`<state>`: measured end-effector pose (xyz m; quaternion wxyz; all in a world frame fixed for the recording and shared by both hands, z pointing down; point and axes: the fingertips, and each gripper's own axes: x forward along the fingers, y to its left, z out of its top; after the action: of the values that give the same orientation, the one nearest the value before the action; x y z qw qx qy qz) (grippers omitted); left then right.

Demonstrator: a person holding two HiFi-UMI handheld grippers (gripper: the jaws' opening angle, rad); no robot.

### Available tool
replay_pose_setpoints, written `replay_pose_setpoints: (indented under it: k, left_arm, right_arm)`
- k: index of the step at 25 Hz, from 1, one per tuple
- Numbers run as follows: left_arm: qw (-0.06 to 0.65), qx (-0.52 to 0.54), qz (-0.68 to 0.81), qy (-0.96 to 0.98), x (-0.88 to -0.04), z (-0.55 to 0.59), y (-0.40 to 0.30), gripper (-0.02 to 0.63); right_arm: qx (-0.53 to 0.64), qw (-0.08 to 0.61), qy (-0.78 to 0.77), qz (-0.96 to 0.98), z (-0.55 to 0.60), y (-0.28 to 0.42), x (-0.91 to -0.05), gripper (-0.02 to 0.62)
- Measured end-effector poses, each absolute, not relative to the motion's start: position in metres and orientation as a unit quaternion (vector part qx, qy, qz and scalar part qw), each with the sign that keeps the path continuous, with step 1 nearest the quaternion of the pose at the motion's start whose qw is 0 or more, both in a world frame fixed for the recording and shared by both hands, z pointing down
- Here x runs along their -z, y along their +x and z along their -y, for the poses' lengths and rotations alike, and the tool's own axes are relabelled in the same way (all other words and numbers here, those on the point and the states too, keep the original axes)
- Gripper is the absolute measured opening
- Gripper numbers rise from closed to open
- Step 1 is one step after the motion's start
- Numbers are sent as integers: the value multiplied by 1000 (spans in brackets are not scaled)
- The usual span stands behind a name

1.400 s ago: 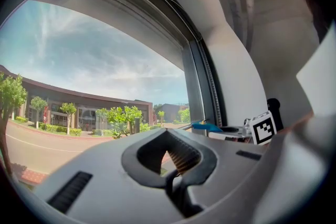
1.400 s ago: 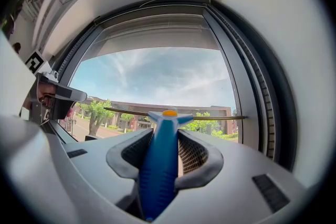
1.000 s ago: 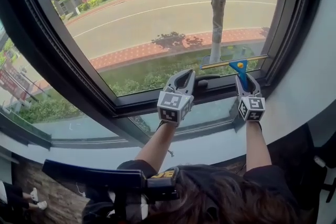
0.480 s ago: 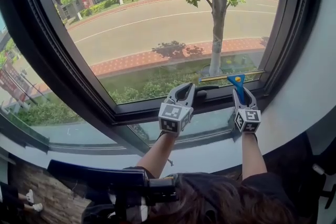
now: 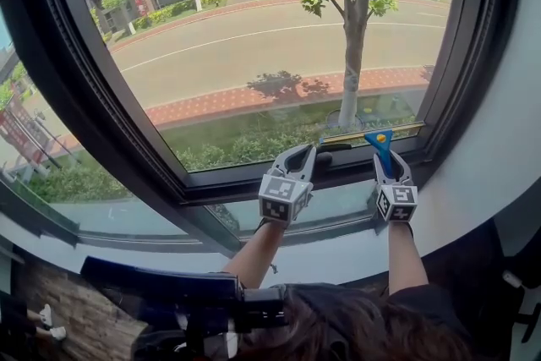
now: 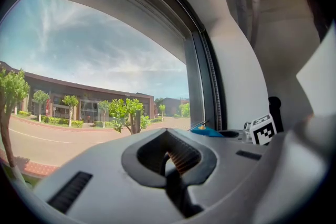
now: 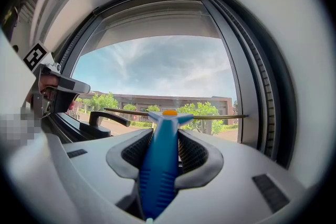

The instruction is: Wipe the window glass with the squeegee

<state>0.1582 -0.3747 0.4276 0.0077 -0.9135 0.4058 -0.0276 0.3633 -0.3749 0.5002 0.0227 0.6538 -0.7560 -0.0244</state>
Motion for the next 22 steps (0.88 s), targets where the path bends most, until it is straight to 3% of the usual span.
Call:
replay_pose_setpoints:
  k: [22]
  left_arm:
    - [6, 46, -428, -903, -438, 365, 156, 2]
  right_arm:
    - [-3, 8, 655, 756, 375, 363, -507, 141]
